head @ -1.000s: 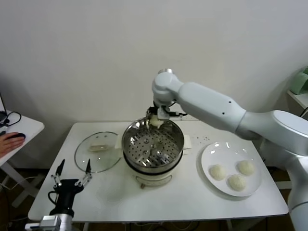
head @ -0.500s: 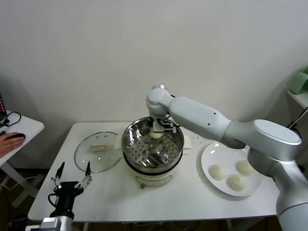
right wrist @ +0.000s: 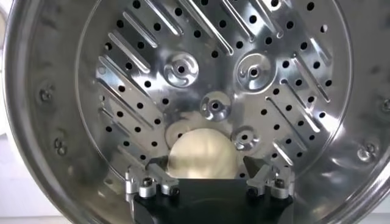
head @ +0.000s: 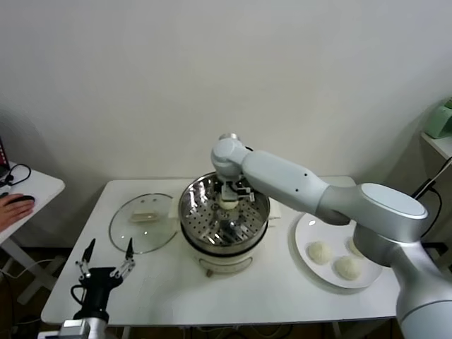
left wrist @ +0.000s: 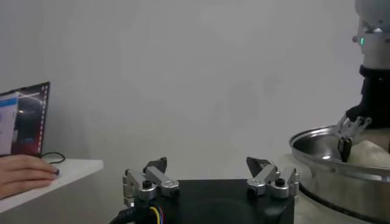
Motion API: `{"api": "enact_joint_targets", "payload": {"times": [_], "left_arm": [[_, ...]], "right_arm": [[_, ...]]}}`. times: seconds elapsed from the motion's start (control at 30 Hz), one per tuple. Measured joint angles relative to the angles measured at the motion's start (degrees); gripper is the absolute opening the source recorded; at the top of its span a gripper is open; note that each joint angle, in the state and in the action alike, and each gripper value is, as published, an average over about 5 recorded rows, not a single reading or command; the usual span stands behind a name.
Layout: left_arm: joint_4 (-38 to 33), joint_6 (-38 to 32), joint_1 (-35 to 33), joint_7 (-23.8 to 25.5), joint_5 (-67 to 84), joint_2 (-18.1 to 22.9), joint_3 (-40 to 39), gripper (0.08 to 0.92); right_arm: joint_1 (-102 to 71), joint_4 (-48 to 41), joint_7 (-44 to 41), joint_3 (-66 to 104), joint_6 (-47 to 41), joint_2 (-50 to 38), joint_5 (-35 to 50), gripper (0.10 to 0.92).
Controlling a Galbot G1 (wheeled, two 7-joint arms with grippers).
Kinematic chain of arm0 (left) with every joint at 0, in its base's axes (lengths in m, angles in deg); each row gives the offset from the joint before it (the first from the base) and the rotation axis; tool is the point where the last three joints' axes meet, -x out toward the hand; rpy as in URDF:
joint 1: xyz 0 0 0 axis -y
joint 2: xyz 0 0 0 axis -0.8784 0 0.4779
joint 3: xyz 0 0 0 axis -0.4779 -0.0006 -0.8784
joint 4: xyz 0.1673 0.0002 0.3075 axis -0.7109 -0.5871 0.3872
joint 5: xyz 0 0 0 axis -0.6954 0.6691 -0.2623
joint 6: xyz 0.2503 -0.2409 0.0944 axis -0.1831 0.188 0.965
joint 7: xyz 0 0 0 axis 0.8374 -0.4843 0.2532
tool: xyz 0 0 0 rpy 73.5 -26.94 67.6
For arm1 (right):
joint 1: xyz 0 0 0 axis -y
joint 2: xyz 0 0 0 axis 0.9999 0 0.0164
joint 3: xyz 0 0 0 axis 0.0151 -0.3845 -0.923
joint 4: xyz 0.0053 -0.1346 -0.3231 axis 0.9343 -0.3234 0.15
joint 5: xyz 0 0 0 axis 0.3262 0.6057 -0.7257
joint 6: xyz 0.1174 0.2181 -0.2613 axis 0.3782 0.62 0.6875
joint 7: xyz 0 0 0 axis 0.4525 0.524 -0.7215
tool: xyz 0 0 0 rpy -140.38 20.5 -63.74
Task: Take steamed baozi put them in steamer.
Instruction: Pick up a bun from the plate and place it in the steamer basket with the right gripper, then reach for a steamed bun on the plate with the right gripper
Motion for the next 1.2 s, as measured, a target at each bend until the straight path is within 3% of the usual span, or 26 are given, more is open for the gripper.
{"api": "enact_joint_targets", "payload": {"times": [0.3, 0.83, 1.2], "left_arm": [[-0.1, 0.1, 0.0, -0.1, -0.1, -0.3, 0.0, 0.823], [0.2, 0.8, 1.9, -0.2, -1.5, -1.6, -1.5, 0.823], [0.0, 0.9, 2.1, -0.1, -2.6, -1.6, -1.7, 0.823]], "right_arm": [[7.7, 5.5, -2.3, -2.4, -0.2, -5.9, 9.0, 0.823], [23.2, 3.9, -5.5, -17.6, -23.5, -24.6, 48.5, 0.823], [13.4, 3.9, -4.8, -13.7, -33.6, -34.5, 53.9, 0.823]]}}
